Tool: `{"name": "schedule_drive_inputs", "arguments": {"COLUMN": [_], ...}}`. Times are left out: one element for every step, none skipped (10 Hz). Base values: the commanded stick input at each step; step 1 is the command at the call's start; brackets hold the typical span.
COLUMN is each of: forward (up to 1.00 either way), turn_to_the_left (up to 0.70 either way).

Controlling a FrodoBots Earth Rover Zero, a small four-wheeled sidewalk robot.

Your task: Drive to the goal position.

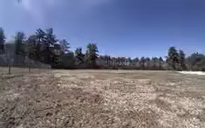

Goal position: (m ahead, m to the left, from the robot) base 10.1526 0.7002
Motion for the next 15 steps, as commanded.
{"name": "schedule_drive_inputs", "arguments": {"forward": [0.7,0.7,0.7,0.7,0.7,0.7,0.7,0.7,0.7,0.7,0.7,0.7,0.7,0.7,0.7], "turn_to_the_left": [0.0,0.0,0.0,0.0,0.0,0.0,0.0,0.0,0.0,0.0,0.0,0.0,0.0,0.0,0.0]}}
